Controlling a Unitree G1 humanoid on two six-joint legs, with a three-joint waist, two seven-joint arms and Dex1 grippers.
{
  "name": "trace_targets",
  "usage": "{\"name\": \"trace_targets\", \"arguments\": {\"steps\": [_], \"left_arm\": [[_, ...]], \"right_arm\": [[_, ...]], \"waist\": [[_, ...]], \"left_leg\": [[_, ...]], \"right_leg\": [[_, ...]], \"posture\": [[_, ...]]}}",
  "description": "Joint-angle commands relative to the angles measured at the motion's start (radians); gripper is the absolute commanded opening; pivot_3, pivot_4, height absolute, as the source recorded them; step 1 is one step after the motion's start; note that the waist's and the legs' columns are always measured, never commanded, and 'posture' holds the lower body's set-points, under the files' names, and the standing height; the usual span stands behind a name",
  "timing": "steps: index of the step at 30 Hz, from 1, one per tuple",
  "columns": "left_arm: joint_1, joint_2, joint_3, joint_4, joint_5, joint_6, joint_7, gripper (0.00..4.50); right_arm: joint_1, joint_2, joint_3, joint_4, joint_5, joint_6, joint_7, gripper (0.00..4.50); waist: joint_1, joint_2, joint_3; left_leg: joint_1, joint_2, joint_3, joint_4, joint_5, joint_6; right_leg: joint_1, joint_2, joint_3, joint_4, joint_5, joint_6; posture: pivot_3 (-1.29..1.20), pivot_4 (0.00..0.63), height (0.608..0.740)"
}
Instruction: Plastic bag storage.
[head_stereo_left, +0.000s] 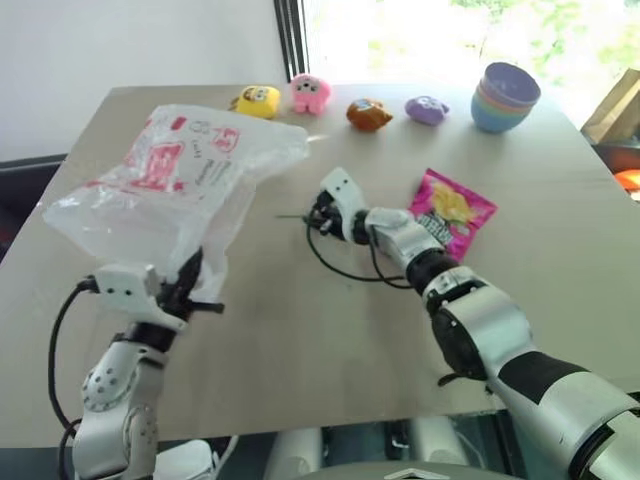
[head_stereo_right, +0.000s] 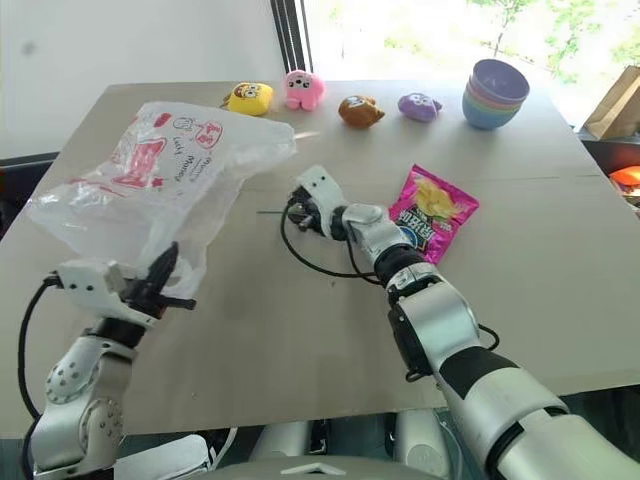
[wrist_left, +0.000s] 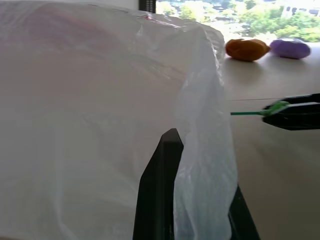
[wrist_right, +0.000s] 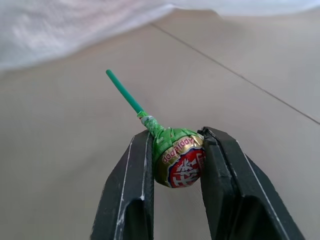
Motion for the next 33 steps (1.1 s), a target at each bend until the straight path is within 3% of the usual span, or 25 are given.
{"name": "trace_targets", "arguments": {"steps": [1, 9, 14, 21, 33], "left_arm": [[0.006, 0.025, -0.071, -0.092, -0.013, 0.026, -0.052, 0.0], [0.052, 0.043, -0.184, -0.21, -0.05, 0.089, -0.109, 0.0], [0.06, 0.052, -0.207, -0.238, -0.066, 0.109, -0.128, 0.0], [0.013, 0.082, -0.175, -0.168, -0.048, 0.079, -0.162, 0.0], [-0.31, 0.157, -0.172, 0.057, -0.029, 0.028, -0.268, 0.0]], "right_arm": [[-0.061, 0.047, -0.05, -0.072, 0.066, 0.048, -0.002, 0.75], [-0.095, 0.149, -0.102, -0.093, 0.152, 0.105, -0.044, 0.75], [-0.127, 0.194, -0.211, -0.108, 0.312, 0.215, -0.043, 0.75], [-0.132, 0.135, -0.415, -0.202, 0.603, 0.291, 0.003, 0.75], [0.058, 0.017, -0.525, -0.59, 0.84, 0.403, -0.074, 0.75]], "waist": [[0.002, 0.0, 0.0], [0.001, 0.002, 0.001], [0.001, 0.002, 0.001], [0.003, 0.002, 0.001], [0.015, 0.004, 0.002]], "left_leg": [[0.0, 0.0, 0.0, 0.0, 0.0, 0.0], [-0.001, 0.0, 0.0, 0.0, 0.0, 0.0], [-0.001, -0.001, 0.0, 0.0, 0.0, 0.0], [-0.001, -0.001, 0.0, 0.0, 0.0, 0.0], [-0.002, -0.003, 0.003, 0.001, 0.0, 0.0]], "right_leg": [[0.0, 0.0, 0.0, 0.0, 0.0, 0.0], [-0.001, 0.0, 0.0, 0.0, 0.0, 0.0], [-0.001, 0.0, 0.001, 0.001, 0.0, 0.0], [-0.001, 0.001, 0.001, 0.001, 0.0, 0.0], [-0.002, 0.001, 0.001, 0.005, 0.0, 0.0]], "posture": [[0.0, 0.15, 0.74], [0.0, 0.15, 0.74], [0.0, 0.15, 0.74], [0.0, 0.15, 0.74], [0.0, 0.15, 0.74]]}}
